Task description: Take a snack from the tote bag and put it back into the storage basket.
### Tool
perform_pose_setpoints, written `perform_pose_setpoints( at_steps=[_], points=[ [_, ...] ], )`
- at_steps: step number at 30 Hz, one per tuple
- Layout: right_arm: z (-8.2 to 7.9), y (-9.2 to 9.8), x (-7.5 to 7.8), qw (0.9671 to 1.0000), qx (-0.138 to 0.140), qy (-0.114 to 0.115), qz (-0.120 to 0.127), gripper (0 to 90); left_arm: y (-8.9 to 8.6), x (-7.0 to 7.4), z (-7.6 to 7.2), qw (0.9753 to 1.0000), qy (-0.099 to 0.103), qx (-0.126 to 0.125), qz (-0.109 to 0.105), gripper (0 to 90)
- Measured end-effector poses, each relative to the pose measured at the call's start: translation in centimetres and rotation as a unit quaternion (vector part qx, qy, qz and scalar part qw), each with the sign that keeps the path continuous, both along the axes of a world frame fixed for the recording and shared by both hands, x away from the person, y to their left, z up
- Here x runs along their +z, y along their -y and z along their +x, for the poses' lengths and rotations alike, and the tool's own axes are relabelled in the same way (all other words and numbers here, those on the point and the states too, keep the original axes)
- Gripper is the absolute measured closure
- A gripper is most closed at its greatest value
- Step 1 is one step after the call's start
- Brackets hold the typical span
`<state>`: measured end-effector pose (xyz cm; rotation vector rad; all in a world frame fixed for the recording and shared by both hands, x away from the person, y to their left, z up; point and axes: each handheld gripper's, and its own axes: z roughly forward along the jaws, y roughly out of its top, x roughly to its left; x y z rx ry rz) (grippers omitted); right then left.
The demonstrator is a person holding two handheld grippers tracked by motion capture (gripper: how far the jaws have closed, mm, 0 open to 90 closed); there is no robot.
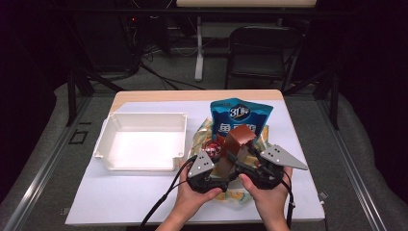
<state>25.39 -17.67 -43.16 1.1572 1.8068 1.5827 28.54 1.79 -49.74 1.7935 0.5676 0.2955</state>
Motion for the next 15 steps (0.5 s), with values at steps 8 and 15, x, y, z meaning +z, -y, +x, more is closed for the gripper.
perform_pose_setpoints(
  at_steps=[8,15],
  points=[
    [-0.3,-1.1,-0.1,0.9999,0.015,-0.008,0.005,37.7,0.2,-0.3,0.1,0.9998,0.003,0.018,0.003,27.3],
    [-0.5,-1.6,-0.3,0.9997,0.016,-0.013,0.013,37.7,0.4,-0.3,-0.2,0.9994,0.008,0.031,0.012,36.4]
  ],
)
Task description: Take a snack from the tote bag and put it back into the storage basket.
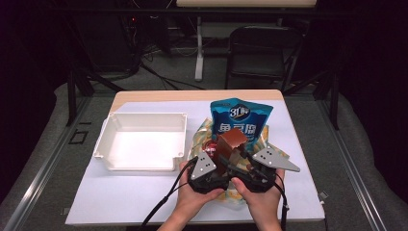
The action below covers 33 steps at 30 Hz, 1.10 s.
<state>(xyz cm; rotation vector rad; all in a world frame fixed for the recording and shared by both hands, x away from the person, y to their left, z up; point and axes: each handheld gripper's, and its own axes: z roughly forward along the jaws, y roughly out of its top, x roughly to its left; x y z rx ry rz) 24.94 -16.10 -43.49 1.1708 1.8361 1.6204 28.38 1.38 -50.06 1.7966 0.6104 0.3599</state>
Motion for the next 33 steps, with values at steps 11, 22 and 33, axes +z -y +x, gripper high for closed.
perform_pose_setpoints(
  at_steps=[11,22,33],
  points=[
    [0.1,-0.1,-0.2,0.9999,0.014,0.002,0.002,32.2,-0.5,0.3,0.0,0.9998,-0.015,0.003,0.010,43.2],
    [-0.4,1.2,0.5,0.9988,0.032,0.037,0.004,17.3,-3.5,1.0,1.0,0.9987,-0.038,0.034,0.006,43.5],
    [-0.4,3.4,-1.6,0.9989,-0.001,0.035,-0.032,19.2,-8.3,1.8,1.4,0.9956,-0.045,0.081,0.012,43.5]
  ],
)
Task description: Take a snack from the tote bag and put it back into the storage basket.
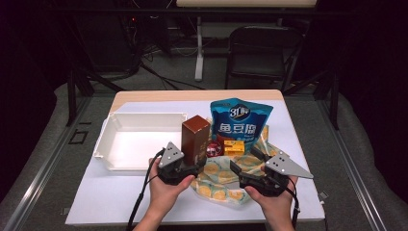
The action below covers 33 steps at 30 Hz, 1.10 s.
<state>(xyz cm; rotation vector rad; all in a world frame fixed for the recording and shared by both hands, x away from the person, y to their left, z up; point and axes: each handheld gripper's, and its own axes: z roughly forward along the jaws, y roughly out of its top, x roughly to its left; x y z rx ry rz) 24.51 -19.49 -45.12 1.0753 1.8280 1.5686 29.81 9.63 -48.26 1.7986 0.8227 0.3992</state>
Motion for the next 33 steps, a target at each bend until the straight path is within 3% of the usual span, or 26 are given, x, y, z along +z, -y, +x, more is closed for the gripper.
perform_pose_setpoints(
  at_steps=[5,11,17,25,33],
  points=[
    [0.0,1.7,-1.3,0.9998,-0.013,-0.014,-0.008,20.5,-2.6,0.5,0.2,0.9996,-0.002,0.029,0.001,43.5],
    [-0.3,3.4,-2.4,0.9991,-0.031,-0.025,-0.014,21.7,-5.4,1.0,0.4,0.9983,0.002,0.056,0.019,43.5],
    [-0.1,4.4,-2.8,0.9984,-0.043,-0.036,-0.004,22.7,-7.7,0.7,1.4,0.9962,-0.021,0.082,0.019,43.5],
    [0.1,4.4,-3.1,0.9983,-0.045,-0.036,-0.009,23.3,-8.9,-0.5,3.4,0.9916,-0.055,0.104,0.054,43.5],
    [0.2,4.8,-3.3,0.9979,-0.051,-0.039,-0.011,24.1,-9.0,-1.4,5.4,0.9832,-0.105,0.112,0.099,43.5]
  ],
)
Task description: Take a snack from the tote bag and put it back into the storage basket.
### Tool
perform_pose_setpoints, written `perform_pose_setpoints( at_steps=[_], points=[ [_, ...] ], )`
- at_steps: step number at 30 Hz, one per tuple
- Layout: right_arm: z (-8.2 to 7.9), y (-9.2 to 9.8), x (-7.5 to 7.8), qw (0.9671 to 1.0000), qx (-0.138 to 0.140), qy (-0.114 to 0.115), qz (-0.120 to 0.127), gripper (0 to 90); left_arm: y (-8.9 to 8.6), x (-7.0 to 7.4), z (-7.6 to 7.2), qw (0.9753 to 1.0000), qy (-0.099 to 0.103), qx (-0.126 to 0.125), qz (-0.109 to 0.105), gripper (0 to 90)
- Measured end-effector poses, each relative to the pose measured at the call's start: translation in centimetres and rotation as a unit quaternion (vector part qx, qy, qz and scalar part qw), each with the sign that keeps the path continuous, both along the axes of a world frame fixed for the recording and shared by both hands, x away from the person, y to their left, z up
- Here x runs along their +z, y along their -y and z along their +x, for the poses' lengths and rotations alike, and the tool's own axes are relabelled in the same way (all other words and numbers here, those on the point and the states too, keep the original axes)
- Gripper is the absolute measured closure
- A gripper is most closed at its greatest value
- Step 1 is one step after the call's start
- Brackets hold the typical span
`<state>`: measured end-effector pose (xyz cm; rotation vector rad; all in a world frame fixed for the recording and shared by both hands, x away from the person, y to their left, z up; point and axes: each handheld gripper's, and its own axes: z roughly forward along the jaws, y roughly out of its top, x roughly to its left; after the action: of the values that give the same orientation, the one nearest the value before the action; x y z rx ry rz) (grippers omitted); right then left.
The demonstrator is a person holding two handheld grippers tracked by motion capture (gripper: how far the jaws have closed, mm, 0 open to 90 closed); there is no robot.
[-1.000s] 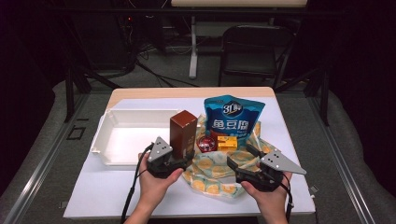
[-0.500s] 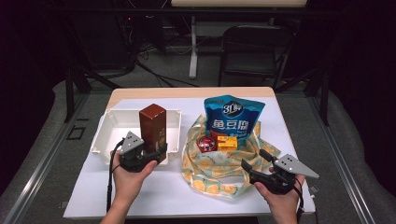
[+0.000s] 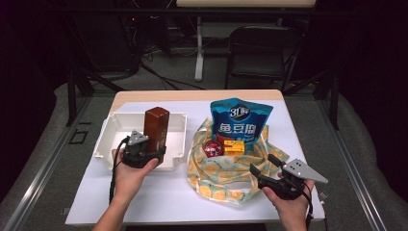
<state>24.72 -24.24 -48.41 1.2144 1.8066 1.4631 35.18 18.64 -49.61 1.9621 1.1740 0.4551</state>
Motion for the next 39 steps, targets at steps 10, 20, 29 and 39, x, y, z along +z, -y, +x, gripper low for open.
perform_pose_setpoints(
  at_steps=[10,20,29,39],
  points=[
    [0.2,-0.1,-0.3,1.0000,0.000,-0.005,0.001,24.5,0.2,-1.0,2.4,0.9970,-0.069,0.001,0.036,43.5],
    [0.3,0.0,-0.4,1.0000,-0.002,-0.008,0.003,24.7,0.9,-1.0,4.7,0.9888,-0.132,-0.007,0.068,43.5],
    [0.5,0.0,-0.6,0.9999,0.001,-0.012,-0.001,24.9,1.0,-1.1,6.5,0.9750,-0.197,-0.031,0.098,43.5],
    [0.6,0.1,-0.7,0.9999,-0.004,-0.014,-0.001,25.5,2.4,-1.6,8.2,0.9610,-0.243,-0.030,0.128,43.4]
  ],
)
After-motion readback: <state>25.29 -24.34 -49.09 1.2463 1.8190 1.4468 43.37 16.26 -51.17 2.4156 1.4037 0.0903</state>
